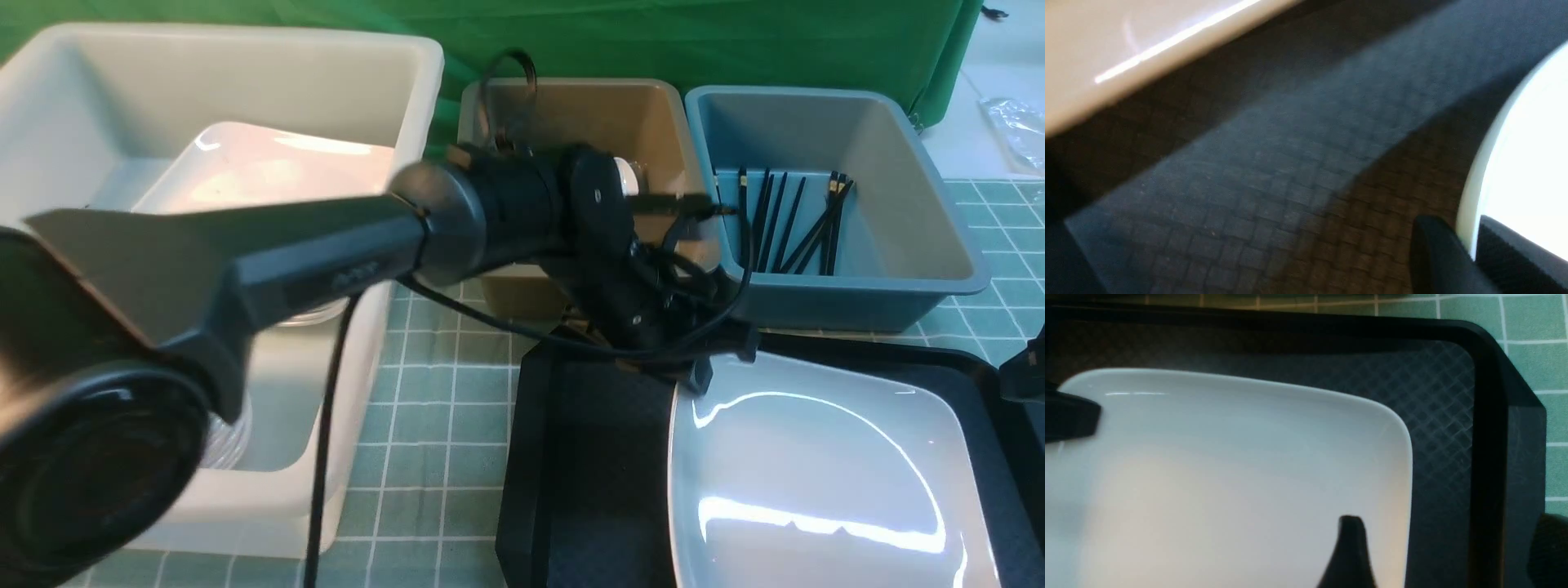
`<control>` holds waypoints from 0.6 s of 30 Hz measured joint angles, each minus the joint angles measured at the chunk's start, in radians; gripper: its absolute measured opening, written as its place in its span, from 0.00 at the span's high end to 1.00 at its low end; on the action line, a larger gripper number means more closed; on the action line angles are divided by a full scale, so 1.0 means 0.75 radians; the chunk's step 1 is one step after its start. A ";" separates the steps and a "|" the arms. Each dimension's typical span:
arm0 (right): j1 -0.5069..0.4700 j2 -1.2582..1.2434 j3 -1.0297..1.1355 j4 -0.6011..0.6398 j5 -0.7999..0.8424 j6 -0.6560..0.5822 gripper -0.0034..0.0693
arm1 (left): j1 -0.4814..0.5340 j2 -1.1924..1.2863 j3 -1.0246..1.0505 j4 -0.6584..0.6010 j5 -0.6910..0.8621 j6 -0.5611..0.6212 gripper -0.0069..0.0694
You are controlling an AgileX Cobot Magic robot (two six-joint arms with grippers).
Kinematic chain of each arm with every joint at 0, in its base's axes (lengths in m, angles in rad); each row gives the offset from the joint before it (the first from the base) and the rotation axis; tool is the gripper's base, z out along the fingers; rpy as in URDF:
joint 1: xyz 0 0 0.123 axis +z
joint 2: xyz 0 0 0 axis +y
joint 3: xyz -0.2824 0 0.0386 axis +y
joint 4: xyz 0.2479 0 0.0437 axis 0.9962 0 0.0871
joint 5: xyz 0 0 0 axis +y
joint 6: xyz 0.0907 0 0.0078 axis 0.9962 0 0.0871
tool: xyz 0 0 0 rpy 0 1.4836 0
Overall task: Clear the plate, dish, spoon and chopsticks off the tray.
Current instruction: Use the left arm to grab a plate from the dinner plate, then use the left arm to put the plate into the large storage box on the left
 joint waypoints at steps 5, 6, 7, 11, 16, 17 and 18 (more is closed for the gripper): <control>0.000 0.000 0.000 0.000 0.000 0.000 0.17 | 0.000 -0.056 0.000 0.030 0.015 0.006 0.86; 0.000 0.000 0.000 0.000 0.000 -0.001 0.17 | 0.000 -0.079 0.000 0.044 0.021 0.013 0.86; 0.000 0.000 0.000 0.000 0.000 -0.001 0.17 | 0.000 -0.086 0.000 0.051 0.023 0.019 0.87; 0.000 0.000 0.000 0.000 0.000 -0.001 0.17 | 0.000 -0.138 0.000 0.108 0.038 0.026 0.87; 0.000 0.000 0.000 0.000 0.000 -0.001 0.17 | 0.000 -0.188 0.001 0.136 0.048 0.029 0.88; 0.000 0.000 0.000 0.000 0.000 -0.001 0.17 | 0.000 -0.196 0.001 0.140 0.050 0.029 0.88; 0.000 0.000 0.000 0.000 0.000 -0.001 0.17 | 0.000 -0.208 0.003 0.142 0.050 0.031 0.88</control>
